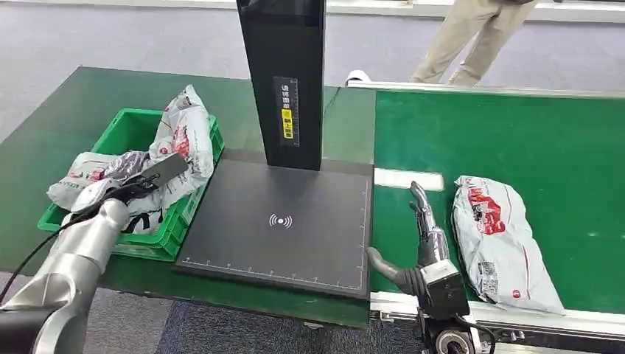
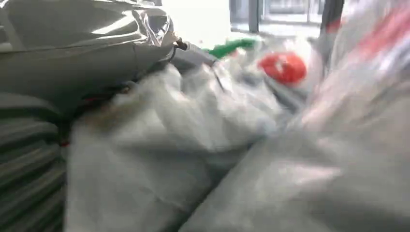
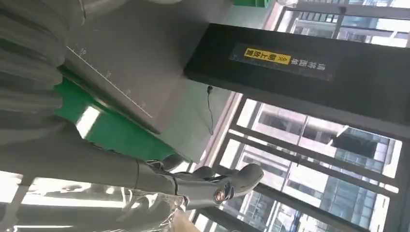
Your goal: Moved the parcel from conveyor to table for the left to box.
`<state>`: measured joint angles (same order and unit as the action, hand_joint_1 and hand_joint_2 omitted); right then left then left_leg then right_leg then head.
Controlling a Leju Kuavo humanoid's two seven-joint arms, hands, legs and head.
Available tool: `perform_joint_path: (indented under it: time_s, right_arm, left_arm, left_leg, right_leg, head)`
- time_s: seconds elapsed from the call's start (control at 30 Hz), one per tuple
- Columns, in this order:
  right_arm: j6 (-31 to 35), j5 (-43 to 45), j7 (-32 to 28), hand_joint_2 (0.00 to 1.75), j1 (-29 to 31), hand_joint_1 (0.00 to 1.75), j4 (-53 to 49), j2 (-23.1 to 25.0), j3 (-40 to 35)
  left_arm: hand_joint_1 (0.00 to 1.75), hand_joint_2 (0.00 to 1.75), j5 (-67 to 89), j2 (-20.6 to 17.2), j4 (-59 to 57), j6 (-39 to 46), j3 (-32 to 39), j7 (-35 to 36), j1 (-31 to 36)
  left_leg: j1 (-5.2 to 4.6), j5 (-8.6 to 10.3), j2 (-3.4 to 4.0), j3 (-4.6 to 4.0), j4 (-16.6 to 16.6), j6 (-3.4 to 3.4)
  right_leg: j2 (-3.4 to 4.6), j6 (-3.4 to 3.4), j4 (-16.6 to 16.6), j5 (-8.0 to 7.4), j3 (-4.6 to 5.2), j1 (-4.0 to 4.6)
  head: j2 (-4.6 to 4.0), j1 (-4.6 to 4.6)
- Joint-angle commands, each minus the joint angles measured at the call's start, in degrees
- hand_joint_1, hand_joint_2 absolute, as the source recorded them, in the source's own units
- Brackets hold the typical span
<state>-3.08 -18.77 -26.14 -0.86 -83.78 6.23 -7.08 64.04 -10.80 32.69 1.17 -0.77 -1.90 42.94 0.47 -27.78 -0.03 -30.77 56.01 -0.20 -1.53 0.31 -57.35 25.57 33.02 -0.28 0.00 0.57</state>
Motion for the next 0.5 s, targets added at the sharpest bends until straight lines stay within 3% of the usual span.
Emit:
perform_joint_path:
  time_s: [0.03, 0.1, 0.17, 0.5]
  right_arm:
    - [-0.19, 0.05, 0.13, 1.75, -1.3, 0.0, -0.57, -0.59, 0.18]
    - [-0.22, 0.05, 0.06, 1.75, -0.96, 0.0, -0.27, -0.58, 0.09]
    - [-0.25, 0.04, -0.1, 1.75, -0.54, 0.0, 0.17, -0.57, -0.14]
    - [-0.2, 0.15, -0.85, 1.75, 2.16, 0.0, 3.36, -0.65, -1.94]
  left_arm:
    - [0.0, 1.75, -3.46, 5.37, 16.57, 9.65, 3.1, -0.65, -8.99]
    - [0.0, 1.75, -3.71, 5.28, 18.49, 10.36, 3.28, -0.76, -9.67]
    - [0.0, 1.75, -3.0, 5.45, 21.73, 16.37, 3.83, -1.0, -11.1]
    - [0.0, 1.75, -14.0, 6.3, 32.51, 25.68, 6.4, -10.14, -16.64]
  left_leg:
    - [-0.01, 0.05, -0.09, -0.14, -0.05, 0.03]
    - [-0.01, 0.05, -0.03, -0.23, -0.06, 0.04]
    - [-0.02, 0.01, -0.01, -0.26, -0.01, 0.02]
    - [0.02, -0.01, 0.31, -0.59, -0.04, 0.0]
  right_leg:
    - [-0.02, 0.03, 0.08, -0.04, 0.09, -0.01]
    - [0.07, 0.05, 0.09, -0.06, 0.18, -0.01]
    - [0.03, 0.03, 0.02, -0.01, 0.21, -0.02]
    - [0.39, 0.02, 0.07, -0.09, 0.63, 0.03]
  head:
    - [0.0, 0.0]
    - [0.0, 0.0]
    - [0.0, 0.02]
    - [0.0, 0.0]
